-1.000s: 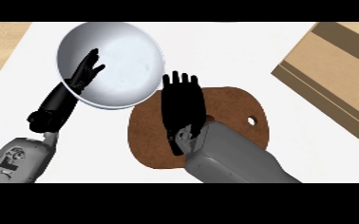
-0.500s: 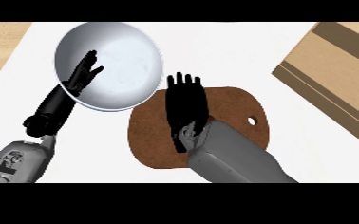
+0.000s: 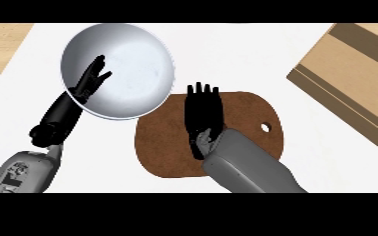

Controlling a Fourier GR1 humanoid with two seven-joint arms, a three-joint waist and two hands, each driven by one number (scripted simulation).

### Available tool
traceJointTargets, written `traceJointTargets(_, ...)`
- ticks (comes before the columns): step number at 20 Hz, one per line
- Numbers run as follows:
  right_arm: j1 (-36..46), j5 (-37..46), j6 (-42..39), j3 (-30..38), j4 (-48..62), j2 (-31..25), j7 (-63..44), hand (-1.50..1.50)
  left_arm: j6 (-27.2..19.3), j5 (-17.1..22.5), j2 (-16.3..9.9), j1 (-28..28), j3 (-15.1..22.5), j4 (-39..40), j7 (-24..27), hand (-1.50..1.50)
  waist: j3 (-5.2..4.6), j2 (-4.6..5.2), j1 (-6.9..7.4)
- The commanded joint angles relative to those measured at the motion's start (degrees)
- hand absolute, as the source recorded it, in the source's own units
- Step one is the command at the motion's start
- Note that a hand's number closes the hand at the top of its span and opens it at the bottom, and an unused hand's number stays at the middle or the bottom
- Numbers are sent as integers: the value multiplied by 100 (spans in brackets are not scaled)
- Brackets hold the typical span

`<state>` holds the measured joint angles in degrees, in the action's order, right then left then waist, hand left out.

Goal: Pick the lemon from the cutting board and place it in the cardboard box

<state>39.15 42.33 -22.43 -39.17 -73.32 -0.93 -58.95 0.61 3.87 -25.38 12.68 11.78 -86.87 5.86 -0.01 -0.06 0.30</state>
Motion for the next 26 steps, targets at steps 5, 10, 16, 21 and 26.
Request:
traceJointTargets(5, -273, 408, 21, 345, 370, 89, -2, -150, 146, -214, 194, 180, -210, -96, -274, 0, 2, 6, -11)
traceJointTargets(10, -565, 676, 10, 81, 228, 37, 624, 150, 539, -263, 189, 146, -508, 344, 171, 0, 1, 8, -28)
traceJointTargets(16, -620, 1208, 629, -257, 44, -288, 1217, 150, 379, -412, 416, 241, -486, 13, -285, 0, 2, -1, -53)
traceJointTargets(21, -209, 1288, 950, 166, 621, -501, 2282, 150, 374, -602, 636, -218, -257, -426, -294, 0, 4, 4, 6)
traceJointTargets(26, -838, 231, 1330, 663, -90, -1792, 4763, 150, 534, -412, 372, -348, -635, -81, 110, 0, 12, 46, -37)
